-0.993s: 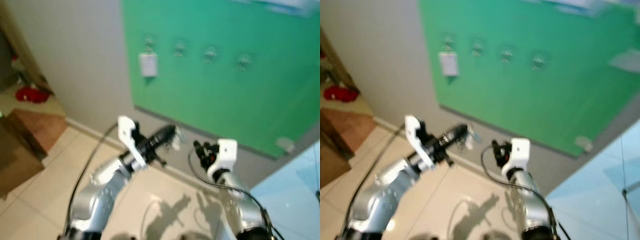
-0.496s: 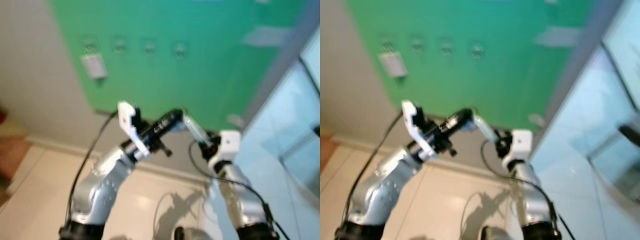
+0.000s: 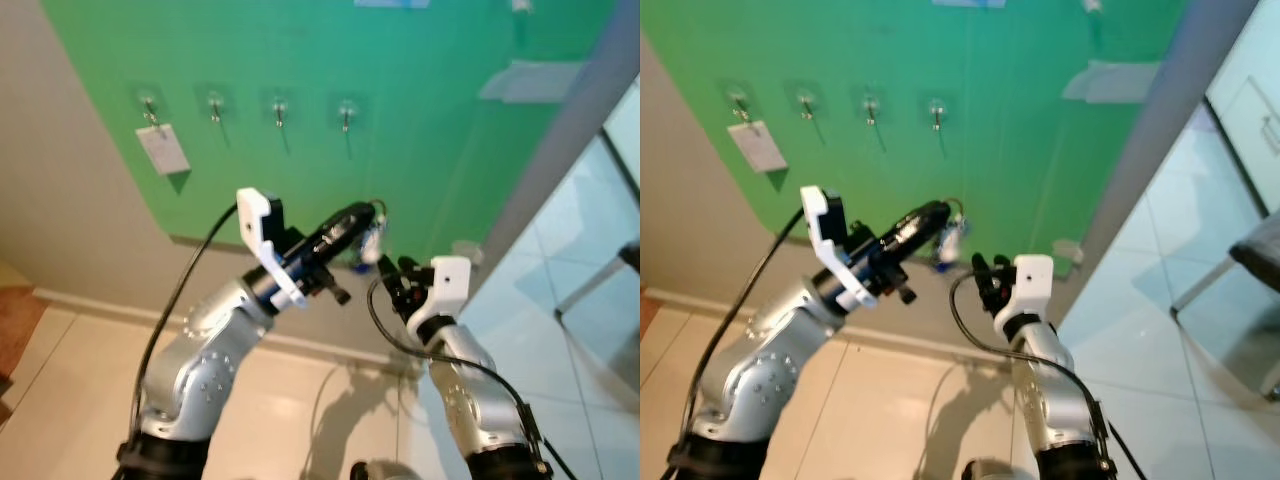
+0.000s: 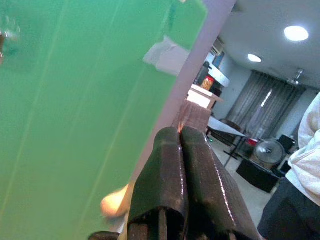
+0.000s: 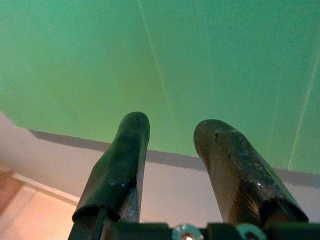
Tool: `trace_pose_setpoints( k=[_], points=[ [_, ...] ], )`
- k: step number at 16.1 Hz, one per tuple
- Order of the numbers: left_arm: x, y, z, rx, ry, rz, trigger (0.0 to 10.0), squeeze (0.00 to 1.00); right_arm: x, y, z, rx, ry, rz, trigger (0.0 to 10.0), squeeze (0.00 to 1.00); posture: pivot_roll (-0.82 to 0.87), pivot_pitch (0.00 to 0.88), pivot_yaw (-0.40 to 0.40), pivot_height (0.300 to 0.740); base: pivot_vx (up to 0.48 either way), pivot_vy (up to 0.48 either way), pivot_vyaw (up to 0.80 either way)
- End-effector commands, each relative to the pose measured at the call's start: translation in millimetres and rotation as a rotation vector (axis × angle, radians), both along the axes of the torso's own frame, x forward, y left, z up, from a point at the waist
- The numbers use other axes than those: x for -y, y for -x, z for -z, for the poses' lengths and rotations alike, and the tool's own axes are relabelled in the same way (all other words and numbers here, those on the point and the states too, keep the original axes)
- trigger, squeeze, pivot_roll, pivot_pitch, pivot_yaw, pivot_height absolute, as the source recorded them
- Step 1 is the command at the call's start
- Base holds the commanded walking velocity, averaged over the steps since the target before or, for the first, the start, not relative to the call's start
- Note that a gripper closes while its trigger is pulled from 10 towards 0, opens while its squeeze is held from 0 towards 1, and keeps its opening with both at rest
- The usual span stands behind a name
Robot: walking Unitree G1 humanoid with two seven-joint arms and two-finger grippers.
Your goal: Hang keys on a hook
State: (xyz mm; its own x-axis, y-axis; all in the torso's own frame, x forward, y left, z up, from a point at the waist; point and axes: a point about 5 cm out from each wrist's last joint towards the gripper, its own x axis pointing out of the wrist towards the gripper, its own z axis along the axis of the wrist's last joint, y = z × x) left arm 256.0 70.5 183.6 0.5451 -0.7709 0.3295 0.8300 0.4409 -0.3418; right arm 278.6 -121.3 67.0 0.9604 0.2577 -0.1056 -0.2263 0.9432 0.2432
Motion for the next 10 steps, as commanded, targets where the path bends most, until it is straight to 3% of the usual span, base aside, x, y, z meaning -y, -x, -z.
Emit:
trace_pose_setpoints(
  k=[1,10],
  points=[
    [1.0,2.5,-6.1,0.021,0.003,0.011,10.0,0.00,1.6,2.4,1.5,-0.008,-0.009,0.001,10.0,0.00,0.04,0.093,0.010,0.740,0.274,0.000,0.00],
    [5.7,4.6,-14.2,0.044,0.021,0.047,10.0,0.00,1.7,1.0,-3.6,0.017,-0.009,-0.020,10.0,0.00,0.03,0.091,0.000,0.740,0.254,0.000,0.00]
  ],
)
